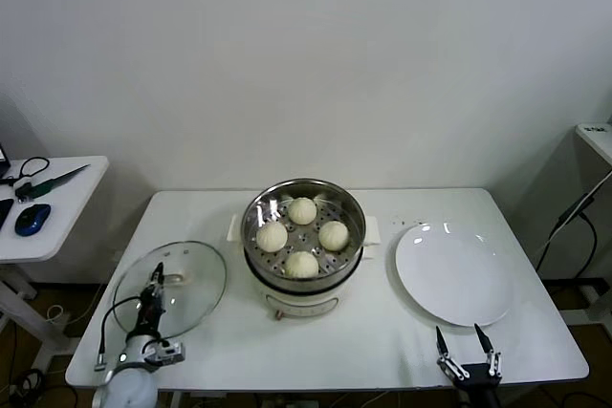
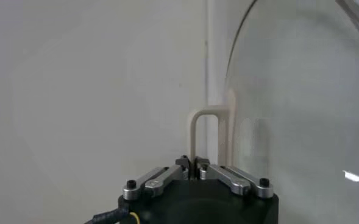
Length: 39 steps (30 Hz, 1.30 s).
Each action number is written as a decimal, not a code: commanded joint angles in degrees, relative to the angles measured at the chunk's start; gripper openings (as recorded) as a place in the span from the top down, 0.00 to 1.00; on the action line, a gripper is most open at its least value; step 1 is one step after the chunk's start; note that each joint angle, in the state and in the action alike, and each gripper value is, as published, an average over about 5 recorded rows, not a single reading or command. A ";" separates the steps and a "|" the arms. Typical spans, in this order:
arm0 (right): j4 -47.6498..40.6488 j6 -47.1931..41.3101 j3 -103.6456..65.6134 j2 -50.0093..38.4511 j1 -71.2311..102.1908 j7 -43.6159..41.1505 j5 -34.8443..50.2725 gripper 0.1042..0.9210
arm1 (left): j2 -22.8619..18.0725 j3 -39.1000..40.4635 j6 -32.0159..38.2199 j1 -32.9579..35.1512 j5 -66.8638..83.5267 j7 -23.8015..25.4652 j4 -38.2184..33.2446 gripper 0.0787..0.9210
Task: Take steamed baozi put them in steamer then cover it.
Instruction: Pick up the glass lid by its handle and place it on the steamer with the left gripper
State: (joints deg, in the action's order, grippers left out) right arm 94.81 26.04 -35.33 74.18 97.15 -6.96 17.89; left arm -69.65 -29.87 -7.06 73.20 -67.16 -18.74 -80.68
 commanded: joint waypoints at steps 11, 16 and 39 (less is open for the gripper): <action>0.24 -0.65 -0.40 0.28 -0.65 1.49 -2.90 0.12 | 7.51 -0.97 -4.63 1.23 15.95 9.09 -19.09 0.93; 0.26 -0.59 -0.34 0.53 -1.09 1.76 -3.68 0.12 | 13.40 -1.22 -9.74 0.64 19.68 15.38 -27.45 0.93; 1.16 -1.78 -0.68 -1.63 -1.94 2.04 -2.04 0.12 | -1.05 38.91 -35.34 -19.74 -4.92 35.68 -37.67 0.93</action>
State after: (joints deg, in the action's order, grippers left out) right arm 96.05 24.22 -35.91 73.45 95.16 -5.05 14.56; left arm -66.77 0.07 -37.21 57.36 -65.63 12.07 -116.23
